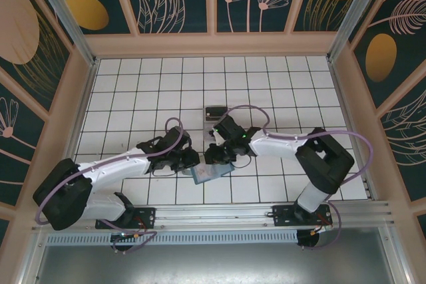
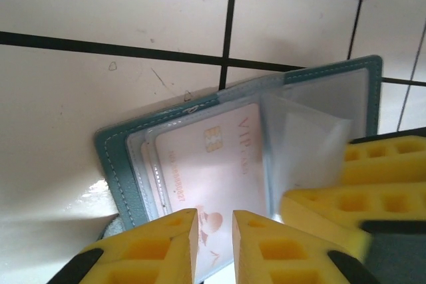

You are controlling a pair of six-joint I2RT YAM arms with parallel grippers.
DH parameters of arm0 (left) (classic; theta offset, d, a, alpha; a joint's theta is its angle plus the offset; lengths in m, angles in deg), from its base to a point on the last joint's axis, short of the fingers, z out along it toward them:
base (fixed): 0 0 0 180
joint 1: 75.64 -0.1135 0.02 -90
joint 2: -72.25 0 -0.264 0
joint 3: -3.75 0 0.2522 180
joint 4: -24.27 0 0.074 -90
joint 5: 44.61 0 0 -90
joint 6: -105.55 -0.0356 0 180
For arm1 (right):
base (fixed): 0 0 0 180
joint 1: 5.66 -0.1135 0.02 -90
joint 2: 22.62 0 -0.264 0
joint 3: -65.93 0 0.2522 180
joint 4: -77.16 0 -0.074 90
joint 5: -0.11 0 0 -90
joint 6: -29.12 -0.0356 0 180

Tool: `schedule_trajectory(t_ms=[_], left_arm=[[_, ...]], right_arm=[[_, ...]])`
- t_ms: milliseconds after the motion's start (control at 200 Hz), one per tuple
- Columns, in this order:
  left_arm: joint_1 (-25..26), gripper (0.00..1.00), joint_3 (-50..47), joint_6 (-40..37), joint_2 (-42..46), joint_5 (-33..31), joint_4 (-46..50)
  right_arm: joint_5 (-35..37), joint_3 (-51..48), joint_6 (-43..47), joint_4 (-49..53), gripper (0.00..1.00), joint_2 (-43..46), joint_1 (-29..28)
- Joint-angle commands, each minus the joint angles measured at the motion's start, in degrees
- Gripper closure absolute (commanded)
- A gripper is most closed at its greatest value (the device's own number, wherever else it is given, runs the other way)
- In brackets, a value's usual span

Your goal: Take the credit cards out of the card holder

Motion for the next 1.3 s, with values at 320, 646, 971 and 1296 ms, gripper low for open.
schedule_trajectory(t_ms=[320, 646, 971, 1296], left_arm=[[1.38, 0.79, 8.15, -3.26, -10.38, 3.58, -1.04], [5.17, 0.79, 18.9, -6.58, -20.69, 6.24, -0.47], [10.12, 0.79, 26.55, -9.32, -30.33, 4.17, 2.95], [7.96, 0.8, 18.13, -4.82, -14.18, -5.43, 5.33]], right_arm=[[-1.99, -6.01, -3.66, -6.14, 0.69, 7.8, 3.41], [5.54, -8.4, -3.29, 4.11, 0.63, 20.29, 11.5], [4.66, -9.09, -3.09, 5.82, 0.63, 23.95, 13.57], [-1.09, -5.98, -3.55, 3.07, 0.75, 19.63, 11.01]])
